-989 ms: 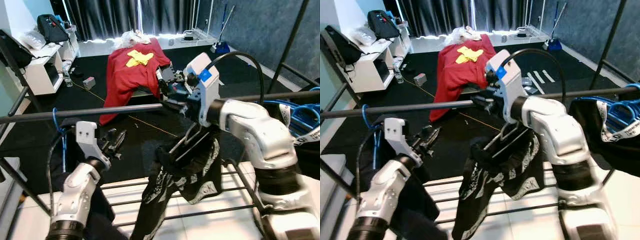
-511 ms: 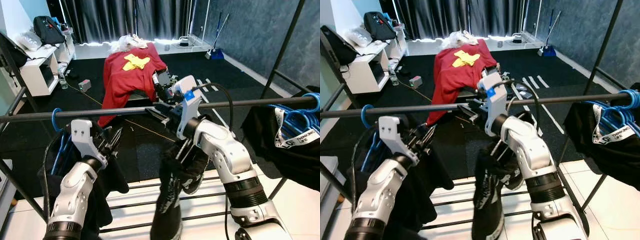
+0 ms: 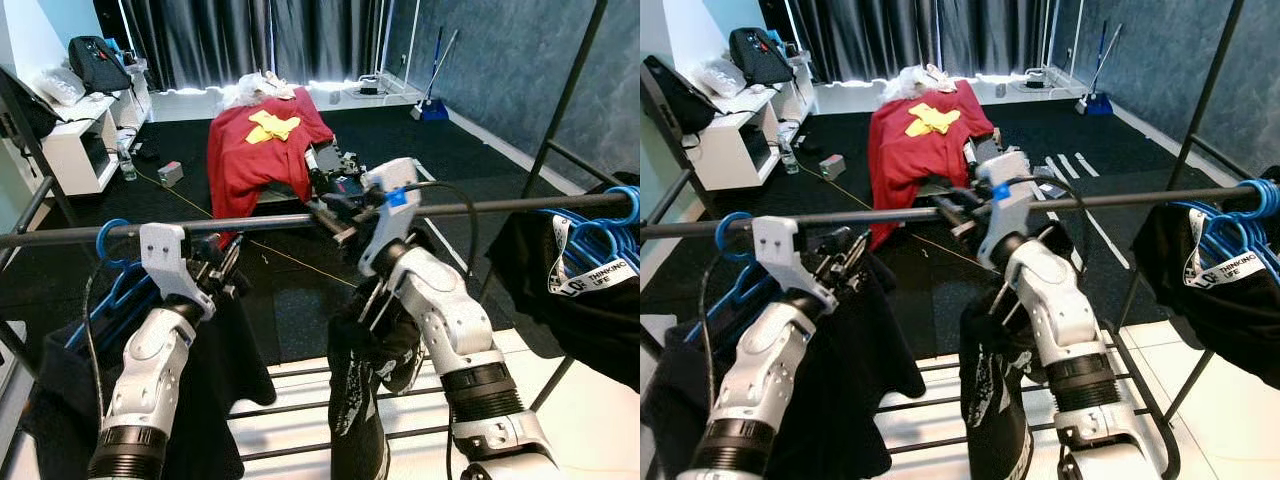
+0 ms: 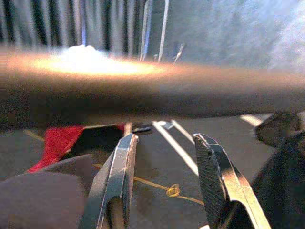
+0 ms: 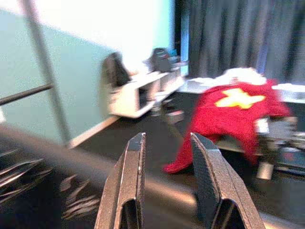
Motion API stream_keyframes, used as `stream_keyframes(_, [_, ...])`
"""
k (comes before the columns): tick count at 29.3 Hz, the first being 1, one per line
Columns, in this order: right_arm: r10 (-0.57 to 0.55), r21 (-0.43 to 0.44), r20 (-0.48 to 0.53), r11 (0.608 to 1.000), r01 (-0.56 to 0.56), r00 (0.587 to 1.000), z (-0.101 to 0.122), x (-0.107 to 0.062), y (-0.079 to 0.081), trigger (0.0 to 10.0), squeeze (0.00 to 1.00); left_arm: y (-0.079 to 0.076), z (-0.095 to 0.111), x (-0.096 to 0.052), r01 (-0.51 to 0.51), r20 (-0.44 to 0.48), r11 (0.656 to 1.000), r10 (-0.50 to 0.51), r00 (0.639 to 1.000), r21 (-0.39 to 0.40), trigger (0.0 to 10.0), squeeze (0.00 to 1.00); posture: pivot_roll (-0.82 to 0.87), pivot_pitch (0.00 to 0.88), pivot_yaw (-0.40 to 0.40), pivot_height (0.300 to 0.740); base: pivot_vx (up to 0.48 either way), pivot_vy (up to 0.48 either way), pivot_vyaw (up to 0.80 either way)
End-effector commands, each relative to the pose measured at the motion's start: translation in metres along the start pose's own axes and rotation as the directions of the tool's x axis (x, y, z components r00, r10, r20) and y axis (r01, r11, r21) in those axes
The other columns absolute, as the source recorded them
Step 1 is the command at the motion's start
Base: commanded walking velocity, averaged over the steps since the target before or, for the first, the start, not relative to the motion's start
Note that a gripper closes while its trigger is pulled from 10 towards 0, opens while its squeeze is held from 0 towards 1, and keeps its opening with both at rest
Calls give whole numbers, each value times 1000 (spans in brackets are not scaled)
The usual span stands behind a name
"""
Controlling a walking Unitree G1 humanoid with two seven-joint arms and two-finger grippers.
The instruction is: Hang hanger
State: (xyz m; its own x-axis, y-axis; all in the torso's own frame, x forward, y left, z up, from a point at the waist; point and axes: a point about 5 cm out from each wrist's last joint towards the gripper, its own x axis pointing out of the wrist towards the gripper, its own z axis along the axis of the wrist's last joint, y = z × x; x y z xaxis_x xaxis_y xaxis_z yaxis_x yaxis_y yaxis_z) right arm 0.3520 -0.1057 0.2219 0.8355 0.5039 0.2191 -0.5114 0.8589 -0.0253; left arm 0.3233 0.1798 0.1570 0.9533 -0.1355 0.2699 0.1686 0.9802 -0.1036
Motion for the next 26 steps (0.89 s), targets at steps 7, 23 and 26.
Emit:
stream_keyframes(7, [52, 29, 82, 998, -55, 995, 6, -4, 9, 10000, 0, -6, 9, 0, 85, 32, 996, -86, 996, 7, 10000, 0, 69, 0, 4, 740, 0, 0, 0])
stream_keyframes(23, [433, 148, 280, 862, -485, 857, 30, -20, 56, 10000, 0, -40, 12, -30, 375, 20, 927, -375, 927, 5, 10000, 0, 60, 0, -3, 740, 0, 0, 0])
stream_keyframes(26, [376, 156, 286, 890, -430, 882, 30, -18, 50, 10000, 0, -40, 8, -31, 360, 9, 933, -360, 933, -9, 10000, 0, 55, 0, -4, 740, 0, 0, 0])
